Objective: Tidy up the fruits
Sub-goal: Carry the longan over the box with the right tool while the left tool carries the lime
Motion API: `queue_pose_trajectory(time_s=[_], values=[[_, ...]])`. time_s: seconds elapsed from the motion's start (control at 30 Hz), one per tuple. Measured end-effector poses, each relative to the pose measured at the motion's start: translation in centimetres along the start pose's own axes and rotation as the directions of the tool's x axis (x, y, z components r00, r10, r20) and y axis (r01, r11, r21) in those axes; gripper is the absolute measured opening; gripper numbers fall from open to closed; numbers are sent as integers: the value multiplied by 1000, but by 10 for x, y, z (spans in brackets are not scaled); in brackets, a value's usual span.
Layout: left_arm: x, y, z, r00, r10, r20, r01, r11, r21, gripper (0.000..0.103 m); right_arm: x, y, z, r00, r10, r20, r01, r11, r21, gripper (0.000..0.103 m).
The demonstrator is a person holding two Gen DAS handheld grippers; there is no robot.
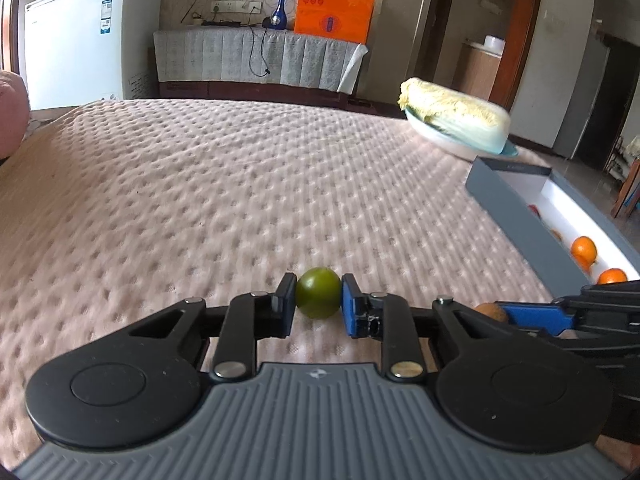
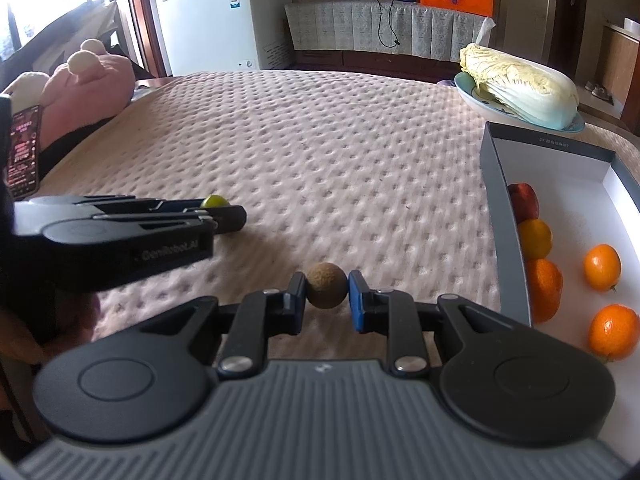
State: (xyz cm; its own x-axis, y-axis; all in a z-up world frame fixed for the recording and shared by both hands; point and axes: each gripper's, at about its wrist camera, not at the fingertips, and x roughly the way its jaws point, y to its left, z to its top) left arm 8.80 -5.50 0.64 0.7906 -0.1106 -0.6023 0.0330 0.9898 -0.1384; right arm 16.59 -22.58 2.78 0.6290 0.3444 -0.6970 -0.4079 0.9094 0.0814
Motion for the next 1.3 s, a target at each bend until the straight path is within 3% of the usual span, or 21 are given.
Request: queue_pose_trajectory(time_s=[0.37, 0.67, 1.07, 1.3], values=[[-25, -3, 4, 999, -27, 40, 25, 999, 35, 28, -5, 5, 3, 999, 18, 29, -18, 1000, -14, 26], [-32, -15, 7, 999, 3, 37, -6, 997, 77, 28, -13, 4, 4, 999, 14, 41, -14, 1000, -6, 26], [-50, -34, 12, 997, 41, 63, -48, 993, 110, 28, -75, -16, -2, 983, -68, 173, 61, 997, 45, 26], [-61, -43, 15, 996, 36, 80, -43, 995, 92, 28, -103, -23, -18, 981, -81, 177, 63, 992, 105, 26]])
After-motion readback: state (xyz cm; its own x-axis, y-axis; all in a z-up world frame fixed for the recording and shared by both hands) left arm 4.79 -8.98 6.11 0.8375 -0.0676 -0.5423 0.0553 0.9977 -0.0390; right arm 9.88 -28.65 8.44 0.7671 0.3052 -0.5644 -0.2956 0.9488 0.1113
